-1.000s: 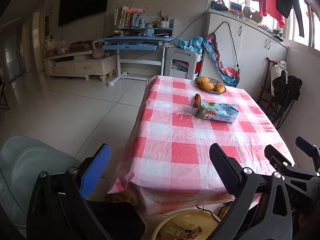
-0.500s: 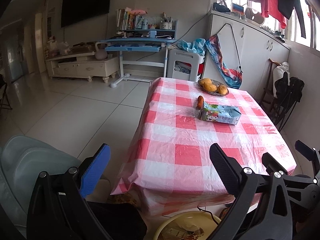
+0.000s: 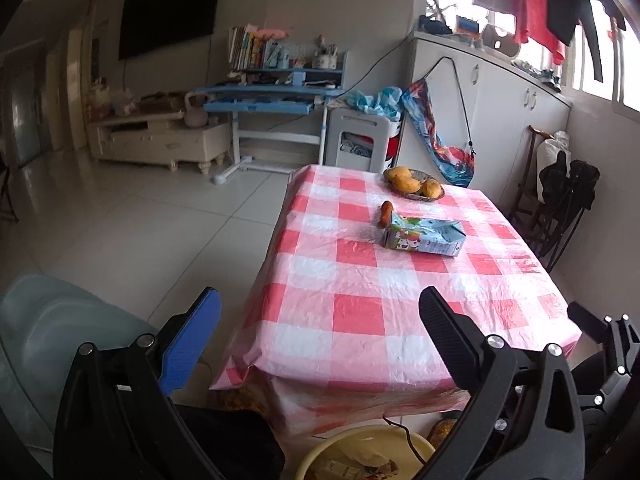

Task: Collect trash

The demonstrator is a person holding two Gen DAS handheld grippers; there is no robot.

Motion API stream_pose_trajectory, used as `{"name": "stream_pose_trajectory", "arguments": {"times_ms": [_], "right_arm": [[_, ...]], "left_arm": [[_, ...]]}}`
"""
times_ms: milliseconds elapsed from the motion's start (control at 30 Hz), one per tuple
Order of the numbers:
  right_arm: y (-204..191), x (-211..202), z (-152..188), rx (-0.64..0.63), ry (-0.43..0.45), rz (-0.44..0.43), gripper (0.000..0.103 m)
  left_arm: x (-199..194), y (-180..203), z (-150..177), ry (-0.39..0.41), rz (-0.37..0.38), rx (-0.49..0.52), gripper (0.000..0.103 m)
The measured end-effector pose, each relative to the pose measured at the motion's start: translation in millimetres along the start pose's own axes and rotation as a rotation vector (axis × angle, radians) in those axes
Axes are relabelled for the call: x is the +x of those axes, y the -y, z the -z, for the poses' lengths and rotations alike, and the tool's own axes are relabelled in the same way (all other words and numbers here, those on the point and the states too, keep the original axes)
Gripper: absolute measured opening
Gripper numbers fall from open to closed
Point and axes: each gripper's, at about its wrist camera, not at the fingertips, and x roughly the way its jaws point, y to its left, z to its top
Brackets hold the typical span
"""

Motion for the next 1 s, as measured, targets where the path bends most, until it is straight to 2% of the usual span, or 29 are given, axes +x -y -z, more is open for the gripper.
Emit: {"name": "stream_pose_trajectory", "arguments": {"times_ms": [267, 367, 500, 600, 700, 1000], "right_arm": [[15.6, 1.4, 2.5, 0.065, 0.019, -0.030, 0.095], [10.4, -14.4, -2.6, 0.077, 0.040, -0.053, 0.095], [0.8, -26.5, 3.5, 0.011, 0.100, -0.066, 0.095], [0.2, -11.7, 8.2, 0.043, 0.043, -0.104, 0.095], [0.4, -16.3, 6.1, 0.024, 0.084, -0.100, 0.095], [7.4, -1.9, 8.8, 0.102, 0.039, -0.147, 0.095]], "left_arm": [[-5.2, 6.9, 1.4, 0.011, -0.014, 0.019, 0.096], [-9.6, 7.2, 1.0, 0.014, 0.001, -0.018, 0.096], [-22.3, 13.6, 4.6, 0.065, -0.028, -0.006, 0.096], [-26.6, 13.2, 5.5, 0.089, -0.057, 0.008, 0.096], [-24.1, 7.3, 4.5, 0.078, -0.071, -0.013, 0.096], [-25.6, 12.5, 8.0, 0.069, -0.081, 0.035, 0.096]]}}
